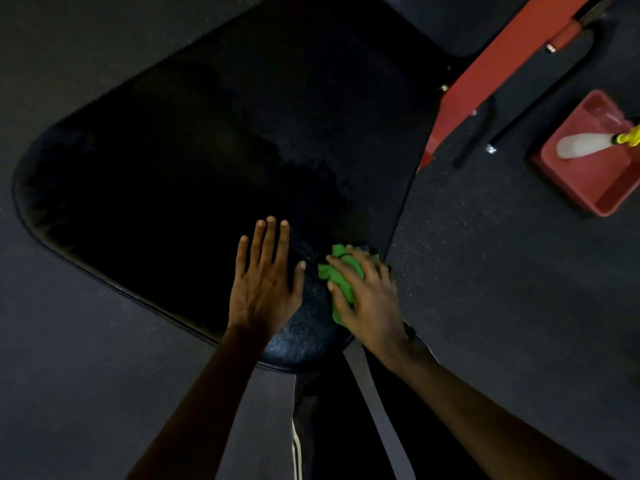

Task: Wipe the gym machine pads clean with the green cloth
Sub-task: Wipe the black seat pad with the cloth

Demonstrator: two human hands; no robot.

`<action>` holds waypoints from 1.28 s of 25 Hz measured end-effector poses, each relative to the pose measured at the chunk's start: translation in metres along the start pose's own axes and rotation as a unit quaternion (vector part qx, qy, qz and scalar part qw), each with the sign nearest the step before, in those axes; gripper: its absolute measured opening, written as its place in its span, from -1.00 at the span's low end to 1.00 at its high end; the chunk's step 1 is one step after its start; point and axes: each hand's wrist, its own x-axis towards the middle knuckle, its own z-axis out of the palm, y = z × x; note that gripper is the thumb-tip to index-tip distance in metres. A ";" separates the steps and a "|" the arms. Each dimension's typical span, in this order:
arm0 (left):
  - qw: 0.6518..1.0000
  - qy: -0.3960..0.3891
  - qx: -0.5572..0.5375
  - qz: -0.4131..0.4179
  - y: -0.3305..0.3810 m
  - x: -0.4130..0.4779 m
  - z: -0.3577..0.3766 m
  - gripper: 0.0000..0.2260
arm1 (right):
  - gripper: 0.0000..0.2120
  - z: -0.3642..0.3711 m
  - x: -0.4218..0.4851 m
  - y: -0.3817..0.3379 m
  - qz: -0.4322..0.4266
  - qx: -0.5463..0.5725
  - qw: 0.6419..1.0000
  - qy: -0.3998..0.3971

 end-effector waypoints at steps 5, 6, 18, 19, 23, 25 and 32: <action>1.000 -0.001 -0.007 -0.003 0.001 0.001 0.000 -0.37 | -0.56 -0.001 0.059 0.040 0.056 -0.037 0.996 0.050; 1.000 -0.004 -0.005 -0.005 0.001 0.002 0.000 -0.37 | -0.56 -0.002 0.083 0.043 0.086 -0.035 0.994 0.063; 1.000 -0.005 -0.003 -0.013 0.002 0.002 -0.001 -0.35 | -0.56 -0.005 0.018 0.015 -0.090 -0.033 0.995 -0.022; 1.000 -0.006 -0.003 -0.013 0.003 0.002 -0.002 -0.35 | -0.56 -0.007 0.036 0.022 -0.093 -0.041 0.995 -0.019; 1.000 -0.011 0.012 -0.013 0.002 0.003 0.000 -0.35 | -0.56 -0.004 0.136 0.026 -0.005 -0.052 0.998 0.029; 1.000 -0.016 0.019 -0.017 0.003 0.004 0.001 -0.34 | -0.57 -0.003 0.177 0.021 0.051 -0.045 0.997 0.043; 0.999 -0.016 0.018 -0.023 0.006 0.005 -0.001 -0.34 | -0.55 -0.012 0.075 0.016 -0.056 -0.027 0.998 -0.026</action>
